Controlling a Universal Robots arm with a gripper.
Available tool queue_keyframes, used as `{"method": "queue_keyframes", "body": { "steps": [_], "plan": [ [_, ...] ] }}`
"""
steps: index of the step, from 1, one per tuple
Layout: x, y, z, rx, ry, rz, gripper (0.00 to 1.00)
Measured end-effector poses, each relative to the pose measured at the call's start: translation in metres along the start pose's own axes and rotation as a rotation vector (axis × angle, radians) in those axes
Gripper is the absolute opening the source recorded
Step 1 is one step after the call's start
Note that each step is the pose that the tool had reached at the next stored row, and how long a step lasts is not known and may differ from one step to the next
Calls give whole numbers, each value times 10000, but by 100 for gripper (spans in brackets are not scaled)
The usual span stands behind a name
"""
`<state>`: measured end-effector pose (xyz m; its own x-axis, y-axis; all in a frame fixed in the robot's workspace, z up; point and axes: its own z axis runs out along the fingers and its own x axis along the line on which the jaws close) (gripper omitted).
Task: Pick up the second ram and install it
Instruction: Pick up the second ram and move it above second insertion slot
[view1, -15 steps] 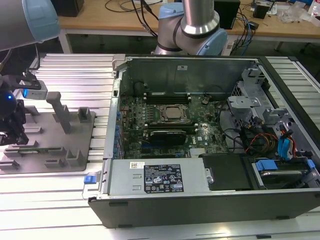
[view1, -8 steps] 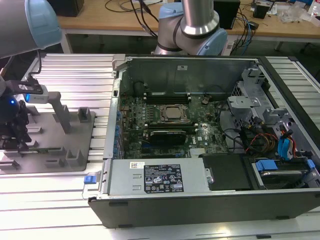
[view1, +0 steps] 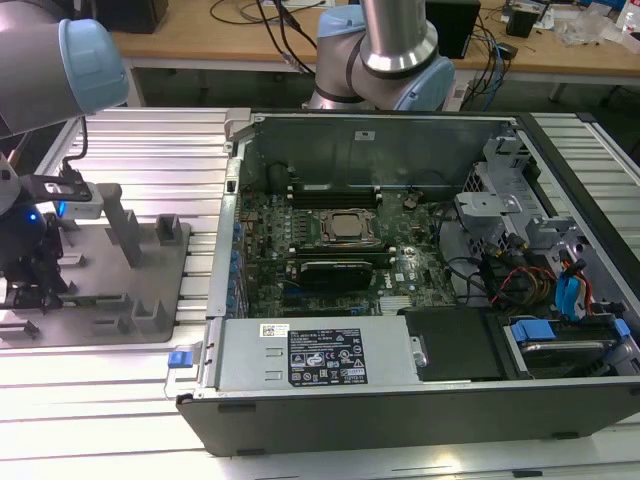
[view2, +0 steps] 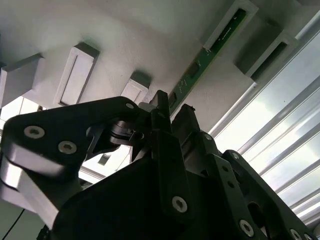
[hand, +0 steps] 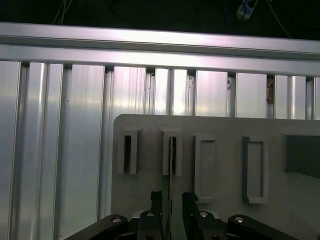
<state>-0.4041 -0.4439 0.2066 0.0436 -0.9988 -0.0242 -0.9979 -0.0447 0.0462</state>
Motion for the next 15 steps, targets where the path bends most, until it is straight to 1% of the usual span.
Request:
{"method": "queue_keyframes", "body": {
  "steps": [3,5,6,9,11,15],
  "plan": [
    [0,0,1,0,0,0,28],
    [0,0,2,0,0,0,26],
    [0,0,2,0,0,-3,19],
    [0,0,2,-4,8,-175,19],
    [-1,1,-15,8,7,-183,19],
    [-1,2,-17,9,9,-183,19]
  ]
}}
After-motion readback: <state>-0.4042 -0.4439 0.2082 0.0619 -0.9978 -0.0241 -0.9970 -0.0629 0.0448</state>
